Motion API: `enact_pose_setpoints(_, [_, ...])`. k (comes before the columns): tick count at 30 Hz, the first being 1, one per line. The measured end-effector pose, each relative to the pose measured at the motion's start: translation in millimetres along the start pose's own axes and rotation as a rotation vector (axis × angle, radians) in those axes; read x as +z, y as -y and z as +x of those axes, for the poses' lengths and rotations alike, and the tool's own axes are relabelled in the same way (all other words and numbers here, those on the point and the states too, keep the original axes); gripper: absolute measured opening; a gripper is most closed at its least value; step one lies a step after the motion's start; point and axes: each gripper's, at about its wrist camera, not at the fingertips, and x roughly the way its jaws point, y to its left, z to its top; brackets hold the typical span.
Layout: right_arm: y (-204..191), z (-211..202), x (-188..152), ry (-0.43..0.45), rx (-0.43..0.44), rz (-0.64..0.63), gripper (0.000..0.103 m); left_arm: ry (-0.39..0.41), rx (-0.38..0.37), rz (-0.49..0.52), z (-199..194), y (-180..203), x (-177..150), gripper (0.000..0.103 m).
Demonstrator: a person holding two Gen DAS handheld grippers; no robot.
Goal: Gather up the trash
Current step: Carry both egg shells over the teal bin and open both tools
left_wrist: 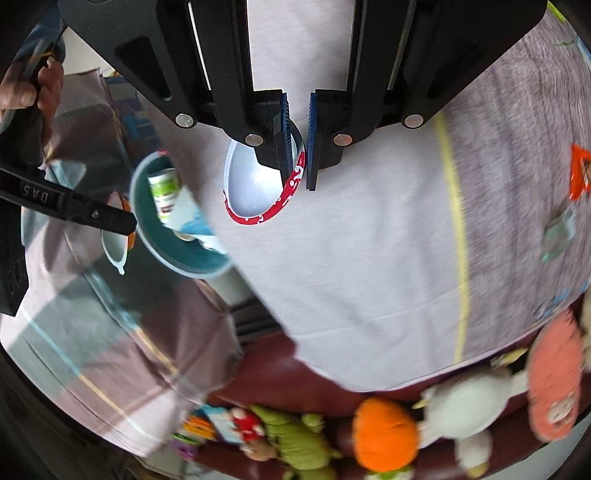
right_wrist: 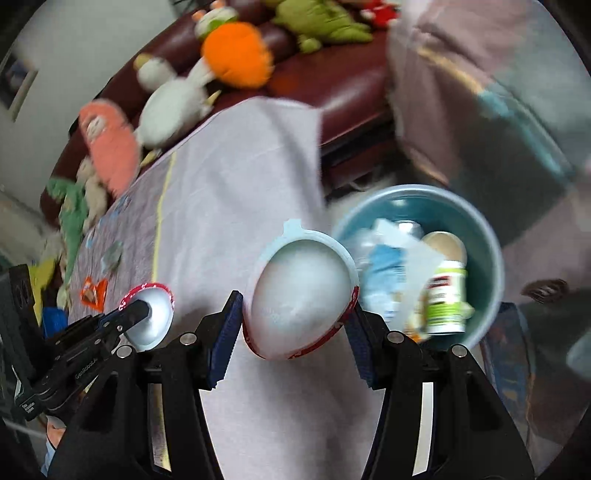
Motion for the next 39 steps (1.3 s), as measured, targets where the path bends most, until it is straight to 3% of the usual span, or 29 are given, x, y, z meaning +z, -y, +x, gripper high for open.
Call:
enact_pose_setpoints(8, [60.0,-25.1,6.3,0.048,-0.015,0.087,0.052,-0.032,-0.037,0.104,24.6,74.5,19.5,0.008])
enact_pose_setpoints(14, [86.1,-34.1,10.6,0.066,-0.023,0.114,0.052,-0.056,-0.051,0.132,41.7,104.7,26.3,0.008])
enact_pose_setpoints(39, [134.4,-29.5,17.1,0.057,-0.037,0.190,0.052,-0.154,-0.091,0.186,107.9,159.7,32.6,0.010])
